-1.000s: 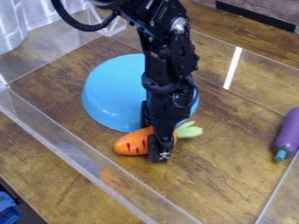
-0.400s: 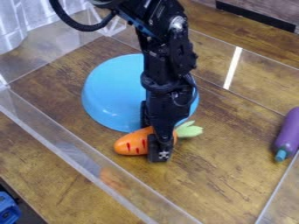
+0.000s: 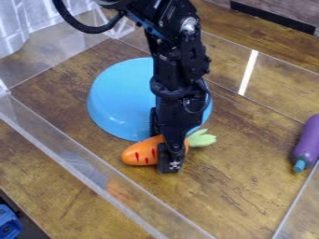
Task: Put the carrot on the blue tray
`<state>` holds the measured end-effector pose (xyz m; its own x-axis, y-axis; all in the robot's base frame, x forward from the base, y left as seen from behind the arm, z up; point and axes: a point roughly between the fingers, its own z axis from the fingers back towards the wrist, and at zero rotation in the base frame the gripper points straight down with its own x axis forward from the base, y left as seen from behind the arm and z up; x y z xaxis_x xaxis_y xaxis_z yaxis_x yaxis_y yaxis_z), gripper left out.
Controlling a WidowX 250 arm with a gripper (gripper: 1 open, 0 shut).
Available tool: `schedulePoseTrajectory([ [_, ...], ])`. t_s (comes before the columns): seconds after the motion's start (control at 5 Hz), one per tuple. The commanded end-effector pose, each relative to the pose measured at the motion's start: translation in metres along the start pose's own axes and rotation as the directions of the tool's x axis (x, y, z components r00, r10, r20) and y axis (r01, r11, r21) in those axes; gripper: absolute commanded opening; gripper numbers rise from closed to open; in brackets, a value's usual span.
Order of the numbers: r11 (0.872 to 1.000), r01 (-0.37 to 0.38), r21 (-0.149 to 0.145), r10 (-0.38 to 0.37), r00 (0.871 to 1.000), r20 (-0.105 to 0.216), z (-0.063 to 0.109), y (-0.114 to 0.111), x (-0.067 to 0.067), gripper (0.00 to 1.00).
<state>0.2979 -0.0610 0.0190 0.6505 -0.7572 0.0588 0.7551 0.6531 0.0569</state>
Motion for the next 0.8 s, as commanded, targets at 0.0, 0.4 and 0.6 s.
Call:
schedulePoseTrajectory([
  [0.0, 1.0, -0.016, 0.021, 0.016, 1.0, 0.023, 0.0069, 0.0107, 0.0, 0.0],
  [0.4, 1.0, -0.017, 0.015, 0.017, 1.0, 0.018, 0.0059, 0.0122, -0.0017, 0.0],
  [0.6, 1.0, -0.017, 0.013, 0.017, 1.0, 0.016, 0.006, 0.0129, -0.0026, 0.0],
])
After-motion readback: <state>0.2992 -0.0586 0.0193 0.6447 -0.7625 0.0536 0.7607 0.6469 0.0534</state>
